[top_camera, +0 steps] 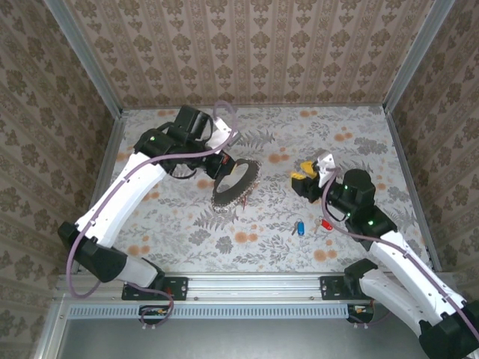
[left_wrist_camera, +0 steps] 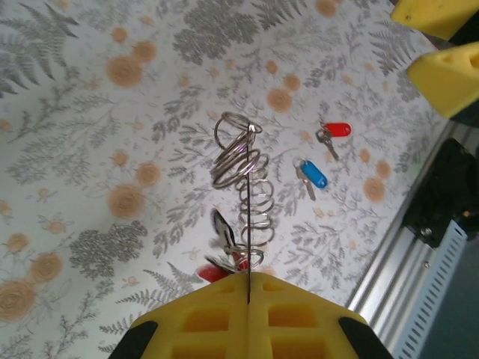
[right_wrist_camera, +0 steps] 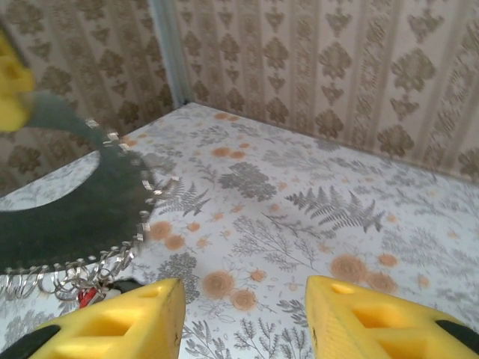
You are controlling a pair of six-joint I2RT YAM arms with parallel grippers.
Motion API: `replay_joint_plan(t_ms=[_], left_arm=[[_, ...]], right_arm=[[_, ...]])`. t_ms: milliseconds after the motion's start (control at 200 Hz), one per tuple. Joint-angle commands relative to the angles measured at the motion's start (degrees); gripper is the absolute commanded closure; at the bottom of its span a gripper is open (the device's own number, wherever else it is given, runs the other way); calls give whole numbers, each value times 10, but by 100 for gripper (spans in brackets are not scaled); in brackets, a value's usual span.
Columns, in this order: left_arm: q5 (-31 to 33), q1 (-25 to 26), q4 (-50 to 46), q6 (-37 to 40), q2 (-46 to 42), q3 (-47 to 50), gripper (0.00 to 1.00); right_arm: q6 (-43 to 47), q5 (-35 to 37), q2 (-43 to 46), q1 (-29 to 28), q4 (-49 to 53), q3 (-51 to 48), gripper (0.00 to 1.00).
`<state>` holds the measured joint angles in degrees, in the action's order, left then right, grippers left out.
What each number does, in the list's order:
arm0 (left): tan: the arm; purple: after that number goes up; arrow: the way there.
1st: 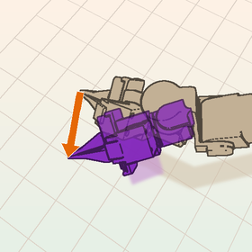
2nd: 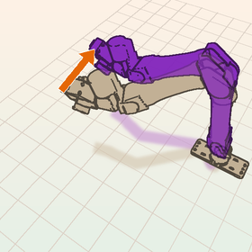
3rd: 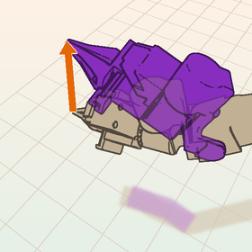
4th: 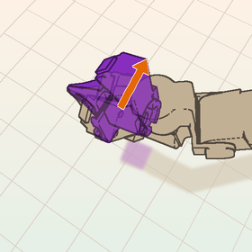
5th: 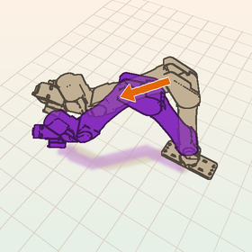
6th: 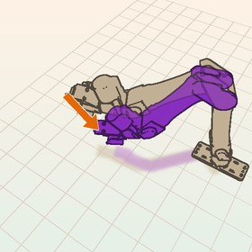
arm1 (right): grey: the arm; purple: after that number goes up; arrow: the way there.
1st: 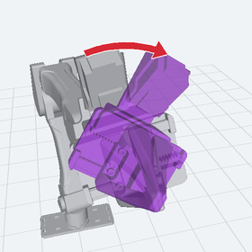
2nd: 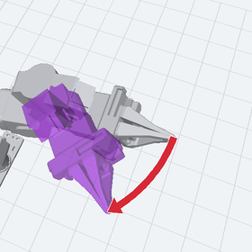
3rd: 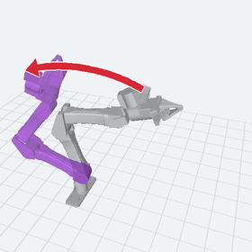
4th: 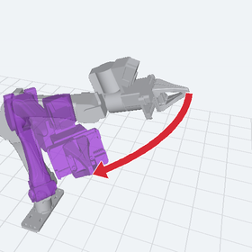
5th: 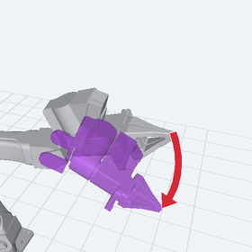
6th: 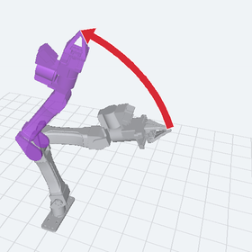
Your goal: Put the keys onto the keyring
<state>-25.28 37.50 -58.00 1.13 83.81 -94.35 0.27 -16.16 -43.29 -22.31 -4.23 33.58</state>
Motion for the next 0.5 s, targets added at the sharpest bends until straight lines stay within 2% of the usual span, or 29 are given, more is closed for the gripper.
replay_joint_plan(t_ms=[0,105,230,495], left_arm=[[-42,15,-52,23,16,-76,100],[-76,19,-59,23,30,-112,100],[-100,23,-66,24,43,-150,100],[-103,32,-49,34,36,-164,100]], right_arm=[[51,-53,34,-17,-42,-44,58],[71,-71,52,-48,-83,-83,64],[84,-45,68,-104,-132,-114,66],[177,7,42,-220,-195,-121,74]])
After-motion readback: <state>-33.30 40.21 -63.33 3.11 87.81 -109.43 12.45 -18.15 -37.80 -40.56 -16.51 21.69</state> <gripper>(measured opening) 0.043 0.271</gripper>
